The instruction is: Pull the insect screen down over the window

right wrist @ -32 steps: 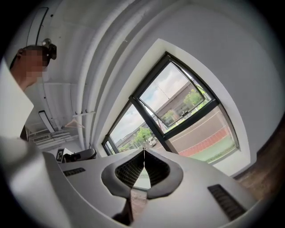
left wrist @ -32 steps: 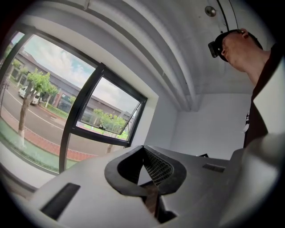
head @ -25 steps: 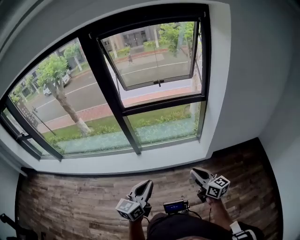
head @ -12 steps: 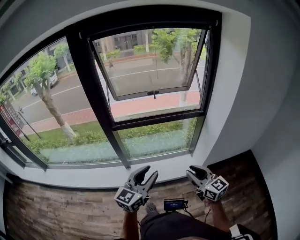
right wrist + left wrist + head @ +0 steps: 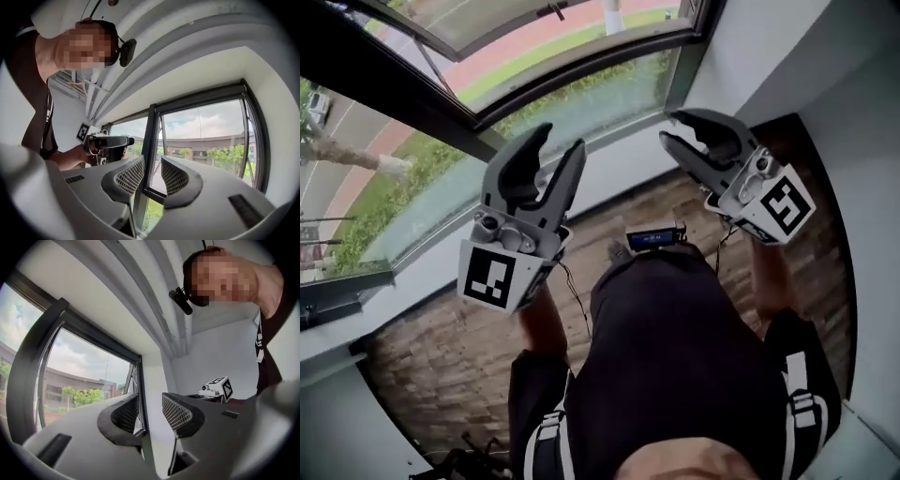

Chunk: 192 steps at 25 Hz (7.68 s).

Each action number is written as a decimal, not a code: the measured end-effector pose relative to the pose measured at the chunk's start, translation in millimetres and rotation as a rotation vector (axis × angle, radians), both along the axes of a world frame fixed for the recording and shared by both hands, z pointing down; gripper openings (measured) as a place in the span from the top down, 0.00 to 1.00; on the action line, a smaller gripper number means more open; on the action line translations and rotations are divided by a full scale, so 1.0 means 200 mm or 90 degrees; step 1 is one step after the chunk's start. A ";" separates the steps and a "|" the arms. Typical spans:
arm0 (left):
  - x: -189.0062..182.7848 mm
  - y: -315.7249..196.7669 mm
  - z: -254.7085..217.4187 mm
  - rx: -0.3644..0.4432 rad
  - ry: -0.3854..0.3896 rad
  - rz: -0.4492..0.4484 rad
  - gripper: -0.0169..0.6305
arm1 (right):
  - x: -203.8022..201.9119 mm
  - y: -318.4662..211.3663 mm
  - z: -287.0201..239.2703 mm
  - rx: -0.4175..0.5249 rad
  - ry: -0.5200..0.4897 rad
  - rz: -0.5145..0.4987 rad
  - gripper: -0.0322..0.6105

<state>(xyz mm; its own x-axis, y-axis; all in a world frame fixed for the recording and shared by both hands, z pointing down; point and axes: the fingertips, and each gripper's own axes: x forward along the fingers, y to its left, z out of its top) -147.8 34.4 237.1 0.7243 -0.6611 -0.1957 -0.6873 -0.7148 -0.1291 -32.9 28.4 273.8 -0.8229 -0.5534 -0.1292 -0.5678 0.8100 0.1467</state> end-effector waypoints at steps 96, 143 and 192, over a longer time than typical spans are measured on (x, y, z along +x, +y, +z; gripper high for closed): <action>-0.18 -2.07 -1.44 0.354 -0.858 -0.610 0.94 | 0.03 -2.23 -1.64 0.619 0.692 0.293 0.91; -0.13 -2.04 0.44 -0.008 -0.872 -0.326 0.94 | 0.08 -2.21 0.22 0.264 0.852 -0.013 0.92; -0.06 -2.06 1.70 -0.182 -1.071 -0.283 0.94 | 0.07 -2.21 1.41 0.111 0.904 -0.048 0.92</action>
